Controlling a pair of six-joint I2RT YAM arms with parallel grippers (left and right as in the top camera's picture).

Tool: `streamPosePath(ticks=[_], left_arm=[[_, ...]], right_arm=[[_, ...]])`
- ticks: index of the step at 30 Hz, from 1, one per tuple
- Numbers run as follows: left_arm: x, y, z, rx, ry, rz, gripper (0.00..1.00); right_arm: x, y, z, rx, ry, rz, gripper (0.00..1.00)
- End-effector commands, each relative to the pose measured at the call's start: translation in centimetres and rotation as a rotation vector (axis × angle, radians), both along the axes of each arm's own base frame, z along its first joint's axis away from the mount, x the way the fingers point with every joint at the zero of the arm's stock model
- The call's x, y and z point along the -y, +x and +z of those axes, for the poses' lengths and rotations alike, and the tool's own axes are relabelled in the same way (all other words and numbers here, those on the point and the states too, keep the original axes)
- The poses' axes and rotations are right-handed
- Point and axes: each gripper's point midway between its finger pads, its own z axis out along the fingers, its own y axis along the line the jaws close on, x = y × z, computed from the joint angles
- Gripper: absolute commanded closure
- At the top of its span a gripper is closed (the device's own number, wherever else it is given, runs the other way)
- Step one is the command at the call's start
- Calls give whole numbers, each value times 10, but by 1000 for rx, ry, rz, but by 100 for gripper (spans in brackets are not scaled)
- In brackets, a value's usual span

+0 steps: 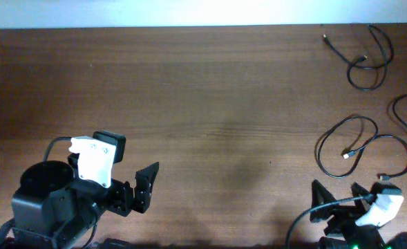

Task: Untangle cables

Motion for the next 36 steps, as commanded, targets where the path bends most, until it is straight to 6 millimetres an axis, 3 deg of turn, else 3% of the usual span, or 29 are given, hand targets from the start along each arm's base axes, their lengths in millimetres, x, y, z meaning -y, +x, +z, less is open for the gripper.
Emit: streamPosePath(ticks=[1,3,5,8,11,17,21,33,34,36], left_arm=[[-2,0,1,4,-1,11,1],[-2,0,1,3,-1,12,1],[-2,0,1,4,-1,11,1],[-2,0,1,4,-1,11,1],[-2,0,1,4,-1,11,1],[-2,0,1,4,-1,12,1],[-2,0,1,4,-1,11,1],[-2,0,1,4,-1,12,1],[-6,1,-1,-3,1,33,1],[-36,-6,-4,4,47,176,1]], right_arm=[[-10,6,-18,-9,35,59,1],[-20,5,-31,-7,20,134,2],[-22,11,-31,50,-18,157,2],[-9,49,-41,186,-52,81,1],[-1,71,-58,240,-71,23,2],[15,93,-98,265,-102,-84,1],[27,98,-97,308,-125,-156,2],[27,98,-97,309,-131,-153,1],[27,98,-97,309,-131,-153,2],[27,98,-97,309,-131,-153,2]])
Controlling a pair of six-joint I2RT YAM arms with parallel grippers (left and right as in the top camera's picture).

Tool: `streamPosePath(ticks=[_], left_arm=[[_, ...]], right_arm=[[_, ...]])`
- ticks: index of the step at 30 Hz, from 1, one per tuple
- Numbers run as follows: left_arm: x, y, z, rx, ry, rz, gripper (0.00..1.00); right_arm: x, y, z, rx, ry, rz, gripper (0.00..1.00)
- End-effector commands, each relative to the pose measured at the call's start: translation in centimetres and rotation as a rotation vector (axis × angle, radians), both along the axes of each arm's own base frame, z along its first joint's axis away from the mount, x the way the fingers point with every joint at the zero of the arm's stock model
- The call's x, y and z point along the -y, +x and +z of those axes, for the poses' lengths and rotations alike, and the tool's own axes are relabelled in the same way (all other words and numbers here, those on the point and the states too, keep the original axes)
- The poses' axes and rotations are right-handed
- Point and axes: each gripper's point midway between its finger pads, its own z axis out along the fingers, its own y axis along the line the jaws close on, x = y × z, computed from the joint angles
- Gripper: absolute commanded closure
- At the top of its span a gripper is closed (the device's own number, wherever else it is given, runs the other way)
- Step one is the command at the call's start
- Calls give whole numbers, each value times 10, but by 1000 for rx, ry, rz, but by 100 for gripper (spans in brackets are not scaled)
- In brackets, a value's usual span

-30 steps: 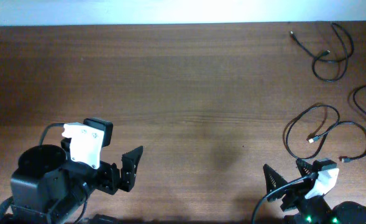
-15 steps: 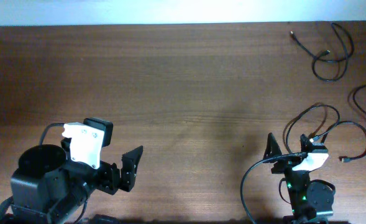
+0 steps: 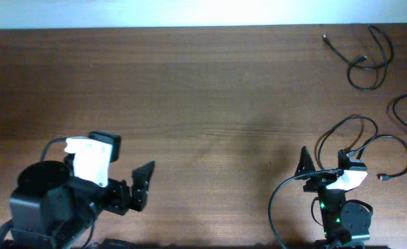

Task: Untangle cables

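Observation:
Three black cables lie at the right of the overhead view. One loops at the far right corner (image 3: 366, 62). A second, double-looped cable (image 3: 358, 131) lies mid-right, one plug (image 3: 383, 178) resting near the right edge. A third curves off the right edge (image 3: 405, 104). My right gripper (image 3: 325, 162) stands open at the near side of the double loop, its right finger (image 3: 347, 156) over the loop's lower part and its left finger (image 3: 303, 160) over bare table. My left gripper (image 3: 142, 185) is open at the near left, far from every cable.
The brown wooden table (image 3: 189, 90) spans the whole view, with a white wall strip along its far edge. The right arm's own black lead (image 3: 276, 200) arcs beside its base. The left arm's base (image 3: 44, 197) sits at the near left corner.
My right gripper has moved away from the near edge to the lower part of the double loop, now covering the plug that lay inside it. The left arm has barely shifted.

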Motion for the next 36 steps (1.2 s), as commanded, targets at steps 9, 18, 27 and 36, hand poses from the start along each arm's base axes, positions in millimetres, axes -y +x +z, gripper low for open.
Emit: streamPosePath(ticks=[9,18,27,36], left_arm=[[-68,-79,-12,351,44,381,1],[-61,56,-129,679,-28,309,1],[-76,65,-190,584,189,326,1],[-76,65,-190,585,189,326,1]], right_arm=[[2,0,-3,-1,-4,-14,1],[2,0,-3,-1,-4,-14,2],[2,0,-3,-1,-4,-14,2],[2,0,-3,-1,-4,-14,2]])
